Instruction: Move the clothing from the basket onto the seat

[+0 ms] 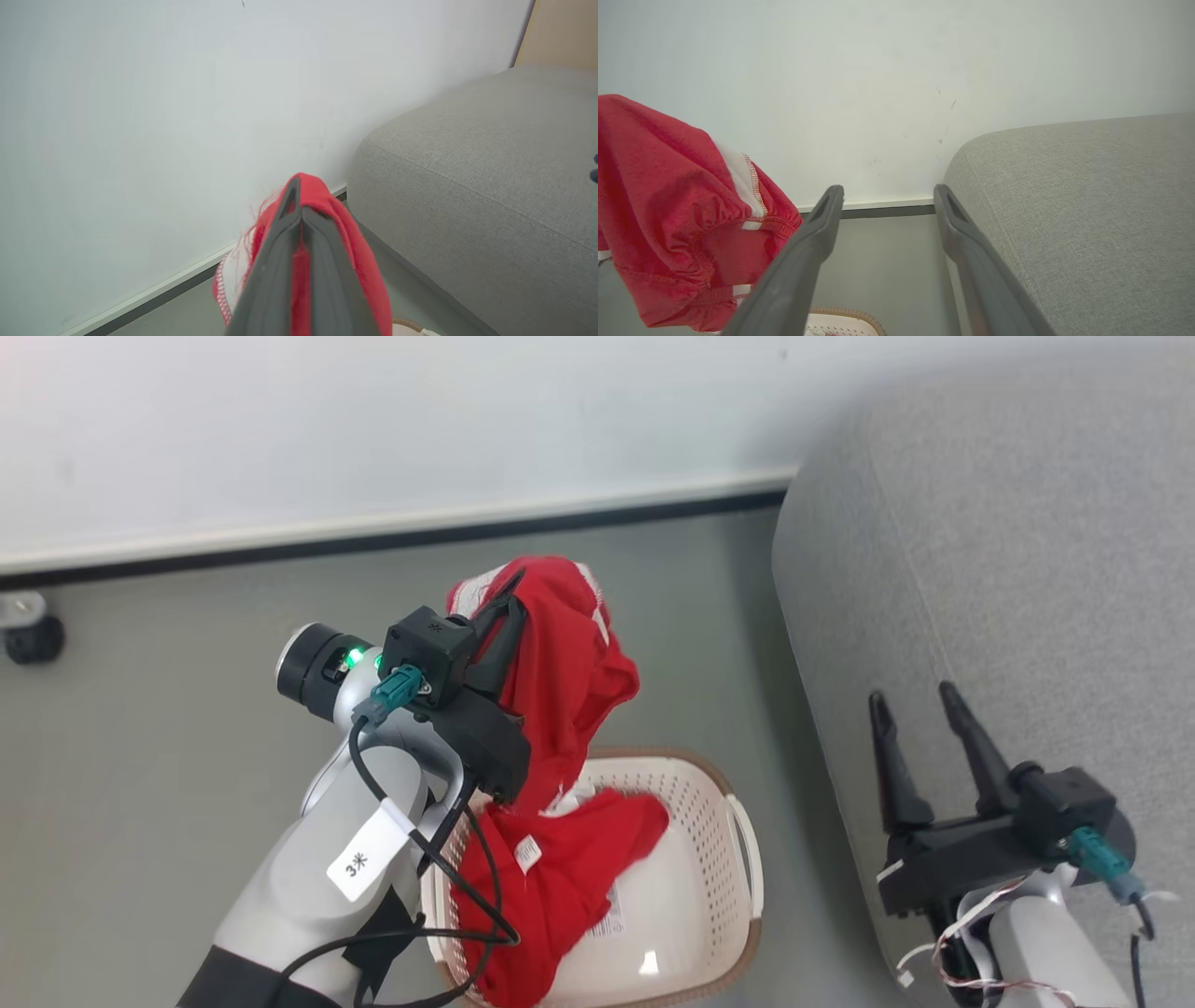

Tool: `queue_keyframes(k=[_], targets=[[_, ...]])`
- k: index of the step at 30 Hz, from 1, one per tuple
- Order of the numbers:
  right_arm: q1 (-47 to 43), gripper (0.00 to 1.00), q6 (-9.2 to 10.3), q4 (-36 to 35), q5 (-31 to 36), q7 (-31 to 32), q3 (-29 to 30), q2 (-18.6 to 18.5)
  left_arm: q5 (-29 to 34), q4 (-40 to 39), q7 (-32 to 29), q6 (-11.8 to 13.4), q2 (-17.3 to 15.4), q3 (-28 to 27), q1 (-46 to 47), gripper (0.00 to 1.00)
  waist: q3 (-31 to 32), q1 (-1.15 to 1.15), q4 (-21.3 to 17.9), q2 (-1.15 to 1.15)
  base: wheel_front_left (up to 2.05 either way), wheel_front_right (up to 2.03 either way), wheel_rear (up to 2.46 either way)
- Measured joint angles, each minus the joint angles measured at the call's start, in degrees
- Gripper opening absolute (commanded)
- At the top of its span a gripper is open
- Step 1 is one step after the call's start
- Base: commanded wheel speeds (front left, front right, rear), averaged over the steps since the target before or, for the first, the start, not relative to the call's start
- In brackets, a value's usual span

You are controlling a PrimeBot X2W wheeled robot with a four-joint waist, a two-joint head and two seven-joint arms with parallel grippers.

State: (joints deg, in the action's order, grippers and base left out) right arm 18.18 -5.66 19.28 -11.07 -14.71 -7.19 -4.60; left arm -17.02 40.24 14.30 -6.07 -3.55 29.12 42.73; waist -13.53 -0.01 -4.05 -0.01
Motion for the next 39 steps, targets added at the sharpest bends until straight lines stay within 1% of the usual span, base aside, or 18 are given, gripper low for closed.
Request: queue_keyframes(k=[11, 15, 17, 23, 30, 34, 39], targets=[[-1.5, 1.00, -0.75, 4.0, 1.2, 0.0, -4.3, 0.1, -1.8, -0.4, 0.0, -0.5, -0.1, -0.1, -1.7, 0.00, 8.4, 0.00, 1.0, 0.00, 0.00, 0.00, 0.00], [-2.4, 1.00, -0.90, 5.8, 1.5, 0.0, -5.6, 0.1, -3.4, -0.5, 0.0, -0.6, -0.1, 0.2, -3.0, 0.00, 11.5, 0.00, 1.1, 0.00, 0.00, 0.00, 0.00], [-3.1, 1.00, -0.90, 6.8, 1.6, 0.0, -6.1, 0.1, -3.6, -0.5, 0.0, -1.0, -0.1, 0.6, -3.7, 0.00, 13.0, 0.01, 1.1, 0.00, 0.00, 0.00, 0.00], [-5.5, 1.00, -0.98, 9.0, 1.7, 0.0, -7.5, 0.2, -4.6, -4.9, -0.1, -1.0, 0.0, 1.9, -5.8, 0.00, 17.6, 0.00, 1.3, 0.00, 0.00, 0.00, 0.00], [-4.5, 1.00, -1.15, 11.8, 1.7, 0.0, -8.8, 0.4, -5.2, -10.0, -1.3, -1.1, 0.1, 3.3, -7.2, 0.00, 20.0, 0.00, 1.6, 0.00, 0.00, 0.00, 0.00], [-2.1, 1.00, -1.40, 14.0, 2.1, 0.0, -10.1, 0.5, -6.8, -12.5, -2.3, -1.1, 0.1, 4.1, -8.0, 0.00, 20.4, 0.01, 1.8, 0.01, 0.00, 0.00, 0.00], [-1.0, 1.00, -1.40, 17.8, 2.3, 0.0, -10.9, 0.5, -7.1, -15.4, -3.8, -1.3, 0.3, 5.6, -8.0, 0.00, 20.5, 0.01, 2.5, 0.01, 0.00, 0.00, 0.00]])
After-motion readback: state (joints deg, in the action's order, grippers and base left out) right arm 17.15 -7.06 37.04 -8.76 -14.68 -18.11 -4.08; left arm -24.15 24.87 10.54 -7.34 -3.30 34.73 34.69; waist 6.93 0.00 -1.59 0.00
